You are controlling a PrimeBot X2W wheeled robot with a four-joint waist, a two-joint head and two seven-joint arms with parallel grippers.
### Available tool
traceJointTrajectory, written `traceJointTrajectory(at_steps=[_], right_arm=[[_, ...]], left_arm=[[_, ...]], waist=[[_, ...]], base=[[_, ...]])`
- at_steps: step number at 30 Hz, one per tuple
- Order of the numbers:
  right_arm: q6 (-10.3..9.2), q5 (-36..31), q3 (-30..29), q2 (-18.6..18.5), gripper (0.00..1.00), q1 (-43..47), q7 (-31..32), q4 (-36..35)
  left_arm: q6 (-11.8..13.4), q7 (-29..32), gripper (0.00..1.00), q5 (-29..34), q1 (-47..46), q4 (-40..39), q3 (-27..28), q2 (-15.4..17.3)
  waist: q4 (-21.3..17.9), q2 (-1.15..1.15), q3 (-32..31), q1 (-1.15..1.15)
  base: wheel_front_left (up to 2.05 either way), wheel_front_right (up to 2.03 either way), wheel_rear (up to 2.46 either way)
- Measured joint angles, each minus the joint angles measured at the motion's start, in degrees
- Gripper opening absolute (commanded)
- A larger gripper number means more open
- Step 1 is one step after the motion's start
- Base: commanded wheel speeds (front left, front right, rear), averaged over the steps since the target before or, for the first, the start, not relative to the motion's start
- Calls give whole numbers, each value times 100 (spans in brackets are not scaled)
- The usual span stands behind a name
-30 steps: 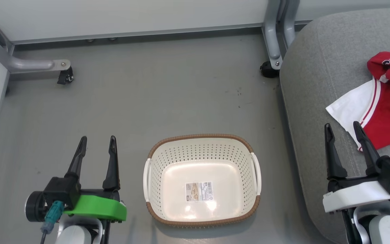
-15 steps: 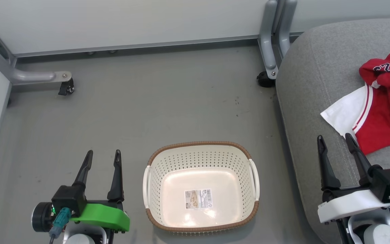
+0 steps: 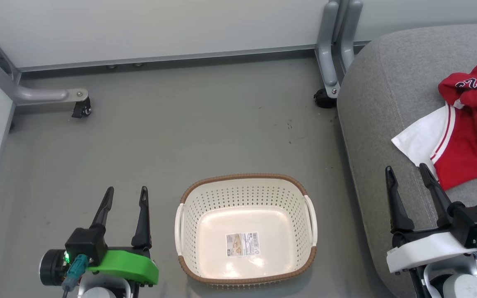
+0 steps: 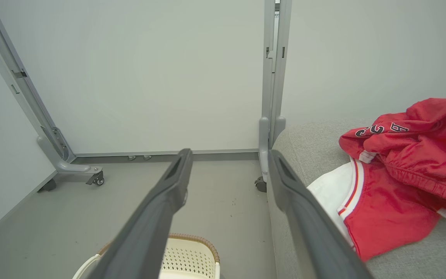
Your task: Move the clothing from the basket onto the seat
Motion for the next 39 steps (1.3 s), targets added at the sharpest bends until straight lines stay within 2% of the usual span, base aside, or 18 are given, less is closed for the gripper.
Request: traceJointTrajectory(at_steps=[2,3,8,23,39], right_arm=[[0,0,0,2,100,1,3,-1],[0,1,1,7,0,0,1,24],[0,79,27,51,0,4,1,260],[0,1856,73,-23,0,-37,154,575],[-1,3416,78,-112,0,-185,320,855]], left_arm=[[-7,0,100,4,0,44,14,-12],[-8,3,0,4,1,75,9,-12],[-8,65,0,-41,44,291,-30,-13],[-67,472,0,-1614,49,269,227,-26],[-151,846,0,-3012,47,216,483,-68]], waist=[[-1,0,-11,0],[-1,0,-12,0],[-2,0,-19,0],[-3,0,-96,0],[-4,0,-176,0]], base=[[0,0,0],[0,0,0],[0,0,0],[0,0,0],[0,0,0]])
